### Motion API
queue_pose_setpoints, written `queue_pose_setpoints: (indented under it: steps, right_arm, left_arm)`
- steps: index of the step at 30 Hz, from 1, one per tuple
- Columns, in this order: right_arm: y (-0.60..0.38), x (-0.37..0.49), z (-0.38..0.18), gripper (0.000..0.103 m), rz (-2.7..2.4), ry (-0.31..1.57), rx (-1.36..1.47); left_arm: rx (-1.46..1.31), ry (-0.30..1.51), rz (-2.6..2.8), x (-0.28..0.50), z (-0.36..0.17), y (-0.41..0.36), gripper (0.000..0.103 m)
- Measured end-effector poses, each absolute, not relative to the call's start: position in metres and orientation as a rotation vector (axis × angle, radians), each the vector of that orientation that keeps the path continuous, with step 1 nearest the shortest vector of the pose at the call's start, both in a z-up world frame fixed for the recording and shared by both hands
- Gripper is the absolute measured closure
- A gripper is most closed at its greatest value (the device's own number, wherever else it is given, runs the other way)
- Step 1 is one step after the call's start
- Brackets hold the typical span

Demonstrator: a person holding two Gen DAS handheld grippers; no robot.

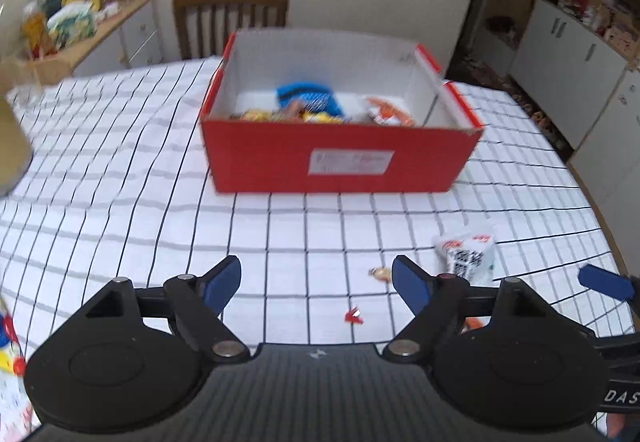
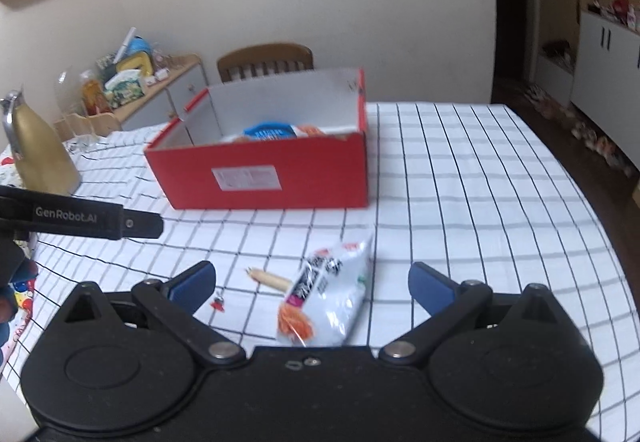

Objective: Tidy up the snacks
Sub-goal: 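Move both tools back from the box toward the sausage stick and white packet, then grasp the white spicy-strip packet with the right tool while the left tool grasps the sausage stick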

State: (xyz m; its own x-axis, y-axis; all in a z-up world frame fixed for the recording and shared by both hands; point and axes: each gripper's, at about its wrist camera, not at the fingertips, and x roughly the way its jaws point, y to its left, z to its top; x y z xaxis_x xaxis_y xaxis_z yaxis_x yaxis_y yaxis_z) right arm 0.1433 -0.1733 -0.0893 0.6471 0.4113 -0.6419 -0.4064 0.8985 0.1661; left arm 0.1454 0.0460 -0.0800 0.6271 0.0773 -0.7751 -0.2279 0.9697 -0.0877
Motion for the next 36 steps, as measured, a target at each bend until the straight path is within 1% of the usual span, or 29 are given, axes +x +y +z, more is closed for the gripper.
queue_pose_setpoints:
  steps: [6,19,28,36]
  right_arm:
    - [-0.169,0.147,-0.106,0.000,0.447,0.775,0.000]
    - [-0.156,0.170,-0.134,0.001,0.429,0.862,-0.005]
    - [-0.153,0.193,-0.154,0.008,0.400,0.962,0.074]
    - [-0.152,0.203,-0.160,0.023,0.408,1.009,0.099]
  left_arm:
    - [-0.275,0.946,0.205,0.148,-0.098,0.054,0.020]
    - [-0.359,1.045,0.196,0.168,-0.117,0.049,0.020]
    - [-0.488,1.106,0.200,0.184,-0.123,0.049,0.020]
    - [-0.563,1.129,0.167,0.196,-0.129,0.041,0.020]
